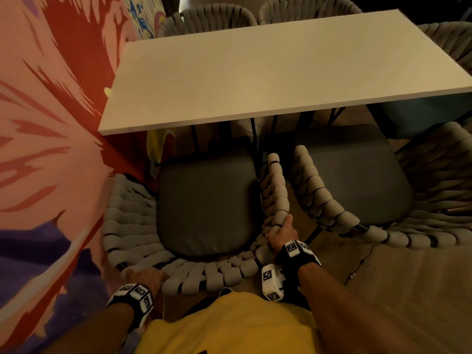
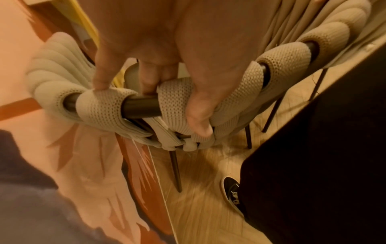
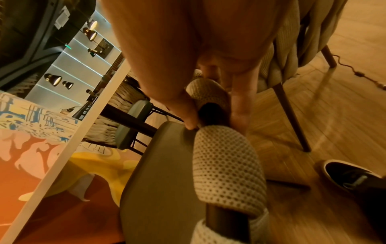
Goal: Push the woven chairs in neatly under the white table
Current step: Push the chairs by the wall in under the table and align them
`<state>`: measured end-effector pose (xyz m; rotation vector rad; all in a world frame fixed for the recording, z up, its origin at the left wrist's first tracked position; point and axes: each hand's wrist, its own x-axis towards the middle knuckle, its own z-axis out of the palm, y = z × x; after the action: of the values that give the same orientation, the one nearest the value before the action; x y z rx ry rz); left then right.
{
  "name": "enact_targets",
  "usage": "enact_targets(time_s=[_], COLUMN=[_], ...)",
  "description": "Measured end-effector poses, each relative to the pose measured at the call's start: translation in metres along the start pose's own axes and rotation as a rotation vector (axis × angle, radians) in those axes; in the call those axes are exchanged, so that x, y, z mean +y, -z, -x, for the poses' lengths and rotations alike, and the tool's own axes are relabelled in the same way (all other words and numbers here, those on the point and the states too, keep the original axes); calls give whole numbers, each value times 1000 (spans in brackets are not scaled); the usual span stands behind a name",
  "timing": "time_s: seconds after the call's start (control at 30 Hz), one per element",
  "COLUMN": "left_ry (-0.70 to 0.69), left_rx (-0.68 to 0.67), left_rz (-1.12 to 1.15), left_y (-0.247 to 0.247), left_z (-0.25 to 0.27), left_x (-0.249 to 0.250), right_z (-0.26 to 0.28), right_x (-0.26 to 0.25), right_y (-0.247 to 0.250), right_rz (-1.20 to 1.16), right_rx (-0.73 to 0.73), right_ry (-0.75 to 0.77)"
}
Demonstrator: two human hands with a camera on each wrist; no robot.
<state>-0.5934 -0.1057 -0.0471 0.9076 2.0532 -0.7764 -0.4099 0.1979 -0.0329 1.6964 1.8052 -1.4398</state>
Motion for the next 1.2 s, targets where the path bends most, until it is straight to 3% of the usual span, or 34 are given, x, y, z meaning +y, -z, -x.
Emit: enact_targets(time_s=[0.37, 0.53, 0.8, 0.97, 1.03, 1.1, 1.2], left_ry=[34, 27, 65, 134, 272, 463, 686], left_rx=[156, 90, 107, 260, 396, 473, 500], left_rz=[24, 60, 119, 408, 560, 876, 1367], left_y=[10, 12, 22, 9, 4, 5, 17], left_z=[21, 23, 11, 9, 14, 16, 14], left_x=[0, -1, 18, 12, 21, 21, 3], right_z=[0, 3, -11, -10, -8, -8, -8], right_x=[-7, -9, -12, -21, -16, -9, 1], right_y=[-2, -1, 21, 20, 19, 16, 9], right_rz=[-7, -15, 25, 58, 16, -12, -60], right_rx=[65, 84, 65, 63, 78, 81, 72], right_ry=[15, 28, 0, 3, -11, -42, -111])
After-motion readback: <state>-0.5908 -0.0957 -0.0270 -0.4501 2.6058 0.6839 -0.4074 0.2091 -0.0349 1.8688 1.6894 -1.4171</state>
